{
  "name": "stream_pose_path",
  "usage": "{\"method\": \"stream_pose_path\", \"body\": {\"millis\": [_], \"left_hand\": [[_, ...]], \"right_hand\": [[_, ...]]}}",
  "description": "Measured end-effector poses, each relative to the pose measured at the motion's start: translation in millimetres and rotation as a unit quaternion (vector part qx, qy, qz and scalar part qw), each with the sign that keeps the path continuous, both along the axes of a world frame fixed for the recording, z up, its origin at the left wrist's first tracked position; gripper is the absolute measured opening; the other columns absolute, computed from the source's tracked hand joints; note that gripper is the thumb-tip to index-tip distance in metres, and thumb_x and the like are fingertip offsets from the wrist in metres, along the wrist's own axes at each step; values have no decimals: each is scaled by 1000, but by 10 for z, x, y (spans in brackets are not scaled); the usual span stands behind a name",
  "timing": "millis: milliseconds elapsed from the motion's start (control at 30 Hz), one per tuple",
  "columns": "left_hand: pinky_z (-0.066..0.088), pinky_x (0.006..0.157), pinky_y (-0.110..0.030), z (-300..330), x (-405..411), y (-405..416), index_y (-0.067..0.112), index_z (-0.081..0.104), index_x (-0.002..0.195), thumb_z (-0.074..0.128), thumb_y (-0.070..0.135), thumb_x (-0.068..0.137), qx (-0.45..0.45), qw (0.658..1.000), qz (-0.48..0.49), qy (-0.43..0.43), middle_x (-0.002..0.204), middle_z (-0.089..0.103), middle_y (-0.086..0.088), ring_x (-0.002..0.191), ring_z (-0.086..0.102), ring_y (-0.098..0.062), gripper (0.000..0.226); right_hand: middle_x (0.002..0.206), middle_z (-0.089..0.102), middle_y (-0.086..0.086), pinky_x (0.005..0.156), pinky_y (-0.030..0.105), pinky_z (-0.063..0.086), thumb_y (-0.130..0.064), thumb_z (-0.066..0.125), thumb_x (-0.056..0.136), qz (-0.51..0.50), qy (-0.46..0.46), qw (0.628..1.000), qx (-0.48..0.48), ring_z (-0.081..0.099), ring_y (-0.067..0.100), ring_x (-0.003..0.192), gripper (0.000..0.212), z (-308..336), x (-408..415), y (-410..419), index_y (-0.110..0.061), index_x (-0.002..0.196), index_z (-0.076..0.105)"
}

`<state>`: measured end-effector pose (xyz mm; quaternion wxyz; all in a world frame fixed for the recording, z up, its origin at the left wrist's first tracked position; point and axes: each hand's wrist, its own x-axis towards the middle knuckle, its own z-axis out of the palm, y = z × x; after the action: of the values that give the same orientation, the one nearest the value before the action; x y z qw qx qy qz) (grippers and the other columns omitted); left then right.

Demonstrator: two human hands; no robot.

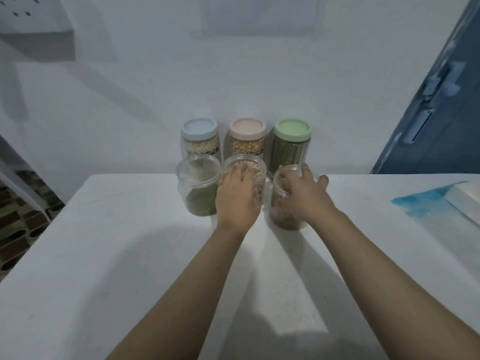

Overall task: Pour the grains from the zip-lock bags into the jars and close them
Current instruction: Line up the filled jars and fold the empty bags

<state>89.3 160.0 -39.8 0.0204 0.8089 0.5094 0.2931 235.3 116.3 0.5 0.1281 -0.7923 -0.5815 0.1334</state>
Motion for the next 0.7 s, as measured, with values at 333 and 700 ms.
{"method": "stream_pose_path", "body": {"millis": [333,700], "left_hand": [[20,118,-51,156,161,-54,16,44,139,55,23,88,-38,995,47,82,148,39,-11,140,31,-33,52],[34,110,-42,-79,662,-1292,17,57,120,49,16,82,-84,967,-135,-200,136,46,-3,131,38,-23,39]], "right_hand": [[161,11,14,116,55,21,-42,64,90,25,-1,996,86,10,49,140,71,-187,134,185,-36,150,28],[146,39,-7,105,32,29,-33,56,96,-126,56,962,237,29,17,135,31,-73,522,-1557,-33,128,54]]}}
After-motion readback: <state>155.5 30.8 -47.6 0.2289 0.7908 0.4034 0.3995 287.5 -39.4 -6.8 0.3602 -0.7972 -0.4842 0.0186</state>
